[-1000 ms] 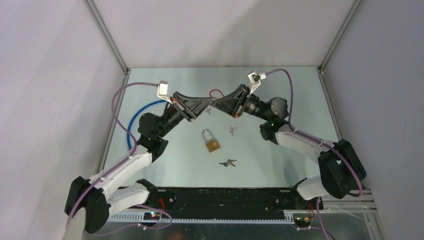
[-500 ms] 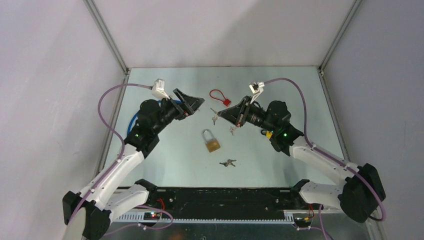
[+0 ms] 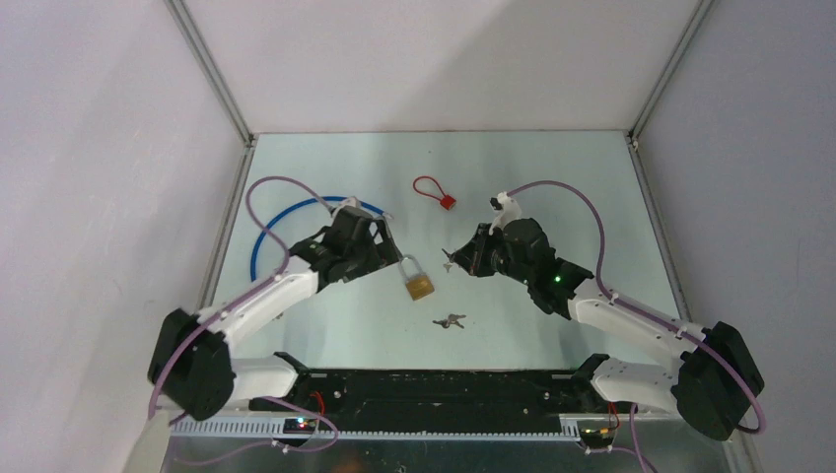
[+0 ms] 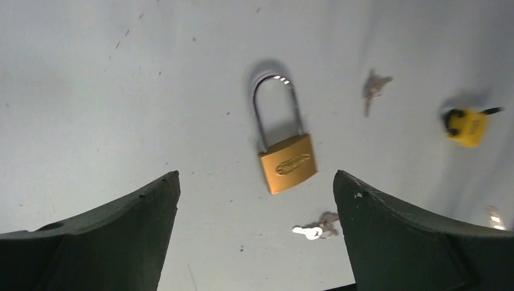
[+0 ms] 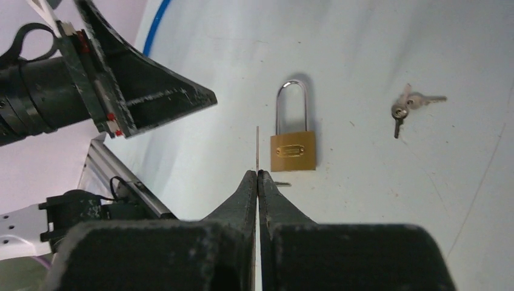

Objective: Unlock with the key

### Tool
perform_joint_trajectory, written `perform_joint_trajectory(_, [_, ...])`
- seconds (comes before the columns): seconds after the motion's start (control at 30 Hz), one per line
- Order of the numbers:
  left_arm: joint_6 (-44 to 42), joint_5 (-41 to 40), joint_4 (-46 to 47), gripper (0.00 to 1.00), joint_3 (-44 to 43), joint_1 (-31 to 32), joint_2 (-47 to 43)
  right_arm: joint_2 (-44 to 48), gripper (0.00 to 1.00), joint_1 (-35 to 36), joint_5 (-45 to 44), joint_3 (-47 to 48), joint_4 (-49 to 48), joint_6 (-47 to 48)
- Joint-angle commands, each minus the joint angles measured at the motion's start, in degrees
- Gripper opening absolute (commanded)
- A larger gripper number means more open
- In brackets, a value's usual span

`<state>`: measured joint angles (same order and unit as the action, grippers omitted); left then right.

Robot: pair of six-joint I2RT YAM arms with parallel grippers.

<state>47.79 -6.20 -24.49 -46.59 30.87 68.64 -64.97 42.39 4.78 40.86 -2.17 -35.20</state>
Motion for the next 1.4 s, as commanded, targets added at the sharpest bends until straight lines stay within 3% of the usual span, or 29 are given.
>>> perform_joint_trajectory(0.0, [-0.2, -5.0, -5.8, 1.0, -5.4, 2.0, 6.8, -0.8, 0.0, 0.8, -2.7, -0.2, 0.2, -0.2])
perform_joint_trajectory(0.2, [7.4, -2.7, -11.9, 1.0, -11.8, 2.6, 22.1, -0.4, 0.0, 0.8, -2.6, -1.5, -1.4, 0.5])
perform_joint_trajectory(0.33, [10.9, 0.0, -14.3, 1.0, -15.2, 2.8, 27.8, 0.1, 0.0, 0.7, -2.6, -2.7, -2.2, 0.8])
perform_joint_trajectory(0.53, [11.3, -3.0, -14.8, 1.0, -17.5, 5.8, 29.3, 1.2, 0.0, 0.0, -2.6, -4.2, -2.7, 0.9])
perform_joint_trajectory(0.97, [14.1, -1.4, -15.4, 1.0, -22.5, 9.2, 35.7, 1.6, 0.0, -0.9, -2.6, -4.9, -2.9, 0.5])
perform_joint_trajectory(1.37, [14.7, -1.0, -19.1, 0.85, -25.2, 10.2, 42.3, 2.3, 0.0, -0.9, -3.1, -5.1, -2.5, 0.5])
